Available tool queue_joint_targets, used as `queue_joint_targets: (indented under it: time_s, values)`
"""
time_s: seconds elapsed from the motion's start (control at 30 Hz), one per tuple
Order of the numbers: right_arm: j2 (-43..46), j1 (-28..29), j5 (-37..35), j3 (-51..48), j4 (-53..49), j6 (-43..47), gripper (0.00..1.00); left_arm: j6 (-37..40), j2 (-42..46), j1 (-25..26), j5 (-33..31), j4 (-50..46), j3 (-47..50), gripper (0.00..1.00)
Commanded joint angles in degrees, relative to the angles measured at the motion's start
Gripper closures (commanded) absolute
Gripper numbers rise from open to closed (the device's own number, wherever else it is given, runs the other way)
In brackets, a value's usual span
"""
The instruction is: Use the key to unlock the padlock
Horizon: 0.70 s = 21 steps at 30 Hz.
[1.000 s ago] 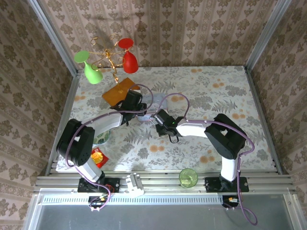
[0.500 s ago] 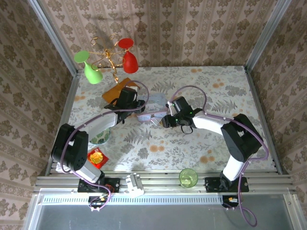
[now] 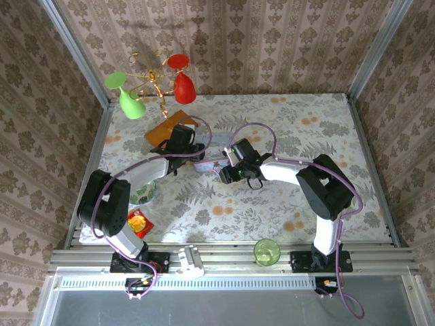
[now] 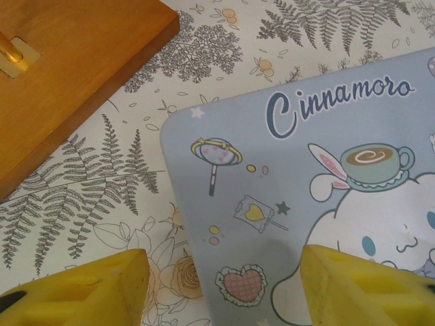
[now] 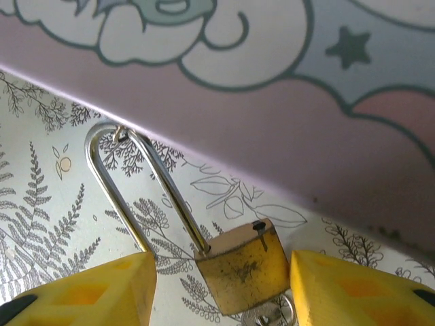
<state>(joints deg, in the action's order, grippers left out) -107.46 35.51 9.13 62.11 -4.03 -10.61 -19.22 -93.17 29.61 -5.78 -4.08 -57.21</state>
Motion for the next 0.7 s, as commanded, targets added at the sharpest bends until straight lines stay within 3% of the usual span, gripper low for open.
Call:
queue_joint_targets:
  time_s: [0.0,0.2,0.37,0.53,0.67]
  values:
    - [-1.6,1.0,-0.7,-0.2,1.1,0.1,0.45,-0.3,-1.2,-0.5,0.4,1.3,1.1,0.38]
    - [-2.0,2.2,-2.2,0.2,-3.1,-0.2,0.49,-1.0,-1.9,-0.5,1.3,2.1,1.8,0.38]
    - [2.3,3.6,-0.5,-2.7,-4.0,-6.1,0.51,-1.2,-1.3,-0.3,1.6,2.7,2.3,0.38]
    - [5.8,4.6,5.5,-6.8,-1.9,-7.8,0.51,-1.2,-1.2,-0.3,2.1,2.7,2.5,0.39]
    - [10.2,4.3,-3.0,-8.8,-2.3,-7.6,0.51,-1.1,-0.7,-0.2,2.0,2.7,2.9,0.39]
